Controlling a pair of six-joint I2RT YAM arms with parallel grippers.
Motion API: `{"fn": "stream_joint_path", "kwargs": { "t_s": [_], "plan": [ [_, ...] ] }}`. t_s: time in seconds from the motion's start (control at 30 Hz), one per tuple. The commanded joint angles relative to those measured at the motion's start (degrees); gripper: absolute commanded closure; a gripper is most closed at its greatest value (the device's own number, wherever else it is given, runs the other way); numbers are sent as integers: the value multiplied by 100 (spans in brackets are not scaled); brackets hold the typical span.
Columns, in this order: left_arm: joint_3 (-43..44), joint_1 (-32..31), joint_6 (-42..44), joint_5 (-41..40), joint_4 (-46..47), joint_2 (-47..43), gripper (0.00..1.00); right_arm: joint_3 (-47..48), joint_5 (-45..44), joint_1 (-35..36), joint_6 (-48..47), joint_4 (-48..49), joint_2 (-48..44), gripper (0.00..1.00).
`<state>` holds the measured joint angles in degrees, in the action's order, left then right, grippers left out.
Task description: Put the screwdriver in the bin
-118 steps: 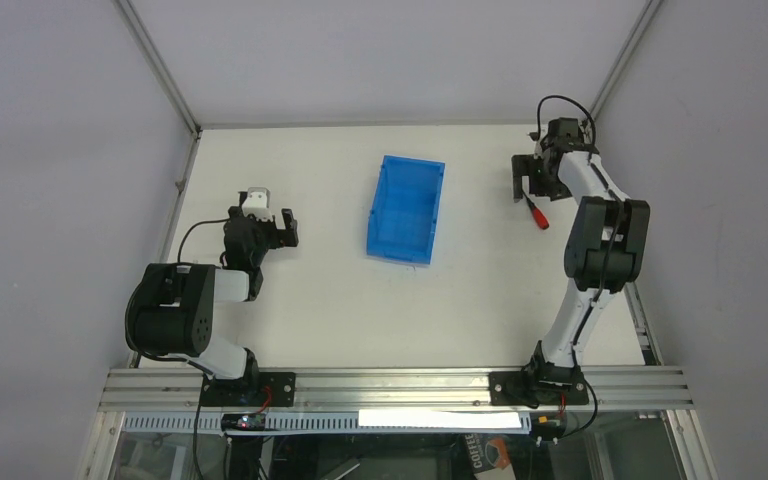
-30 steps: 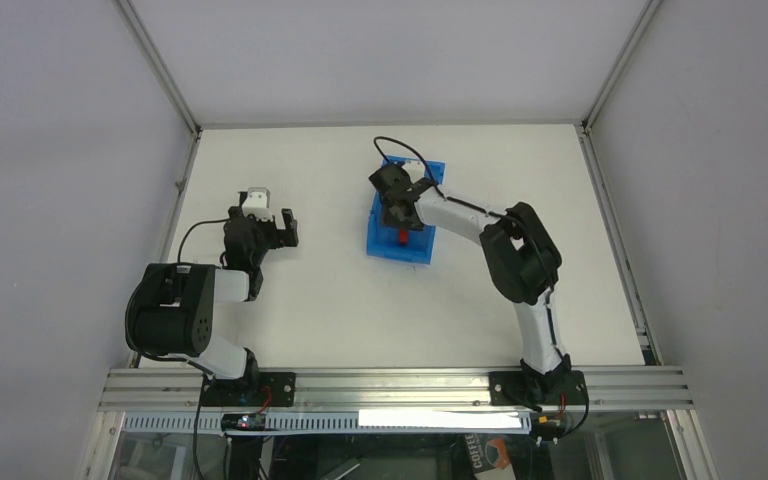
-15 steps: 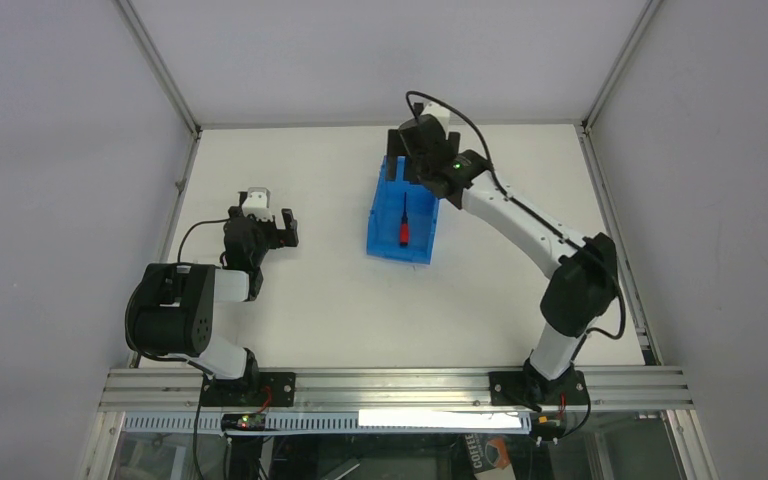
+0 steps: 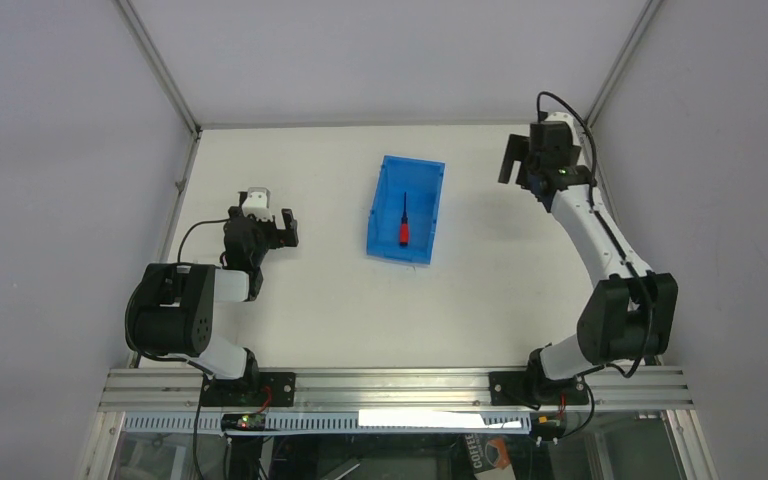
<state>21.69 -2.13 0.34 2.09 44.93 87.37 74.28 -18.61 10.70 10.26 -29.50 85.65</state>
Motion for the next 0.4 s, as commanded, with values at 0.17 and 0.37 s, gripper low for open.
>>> {"fn": "stream_joint_path", "kwargs": {
  "t_s": [0.17,0.37],
  "plan": [
    [10,40,-113,108,138,-102,1,-794,396,-787,-1098,1219,-612,1],
    [10,35,-113,107,133,-98,1,-1154,873,-847,-1035,1767,-793,1]
  ]
}}
